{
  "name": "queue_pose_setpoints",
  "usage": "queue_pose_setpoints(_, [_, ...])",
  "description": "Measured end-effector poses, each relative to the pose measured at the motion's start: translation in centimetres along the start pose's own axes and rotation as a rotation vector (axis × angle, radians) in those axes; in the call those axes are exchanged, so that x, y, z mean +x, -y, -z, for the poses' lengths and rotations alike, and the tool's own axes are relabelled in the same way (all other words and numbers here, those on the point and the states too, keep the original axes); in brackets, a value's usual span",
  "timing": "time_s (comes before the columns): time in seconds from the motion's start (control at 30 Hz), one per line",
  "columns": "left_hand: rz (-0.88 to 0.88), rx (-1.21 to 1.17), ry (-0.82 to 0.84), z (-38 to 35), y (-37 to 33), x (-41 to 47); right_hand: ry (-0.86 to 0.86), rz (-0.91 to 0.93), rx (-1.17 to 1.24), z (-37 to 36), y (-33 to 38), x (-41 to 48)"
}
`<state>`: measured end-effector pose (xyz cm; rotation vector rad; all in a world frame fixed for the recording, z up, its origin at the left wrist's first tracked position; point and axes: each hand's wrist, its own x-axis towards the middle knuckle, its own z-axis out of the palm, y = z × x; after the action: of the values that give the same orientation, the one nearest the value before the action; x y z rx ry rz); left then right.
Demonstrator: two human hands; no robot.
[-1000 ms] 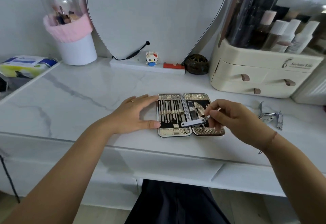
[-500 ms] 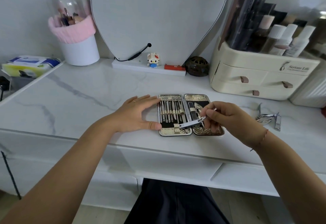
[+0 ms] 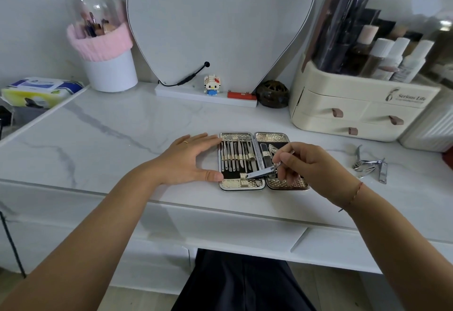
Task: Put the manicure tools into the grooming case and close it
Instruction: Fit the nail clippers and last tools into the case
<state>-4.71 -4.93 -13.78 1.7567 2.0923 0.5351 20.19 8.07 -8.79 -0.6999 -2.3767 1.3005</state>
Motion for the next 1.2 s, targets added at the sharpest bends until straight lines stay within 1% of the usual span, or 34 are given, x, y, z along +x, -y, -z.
queue_pose_setpoints(0.2, [0.005, 0.007, -0.004, 0.1, -0.2, -0.2, -0.064, 0.089, -0.18, -0.3, 0.5, -1.1])
queue_pose_setpoints(0.33, [0.008, 0.0, -0.012, 0.0, -0.1, 0.0, -0.069, 0.101, -0.212, -0.6, 0.7, -1.3])
queue_pose_setpoints(0.47, [0.009, -0.006, -0.014, 0.0, -0.2, -0.1, -0.055, 0.093, -0.19, -0.5, 0.5, -1.2])
queue_pose_setpoints(0.67, [0.0, -0.015, -0.005, 0.3, -0.5, -0.3, 0.027, 0.051, -0.022, 0.2, -0.3, -0.8])
queue_pose_setpoints(0.8, [0.004, -0.015, 0.001, 0.2, -0.5, -0.3, 0.07, 0.011, 0.018, -0.7, -0.3, -0.1])
queue_pose_setpoints(0.97, [-0.004, 0.003, -0.002, 0.2, -0.4, -0.2, 0.017, 0.088, -0.225, -1.2, 0.8, 0.9])
queue_pose_setpoints(1.2, [0.003, 0.021, -0.008, 0.1, -0.4, -0.1, 0.125, 0.058, -0.316, -2.4, 1.6, 2.0])
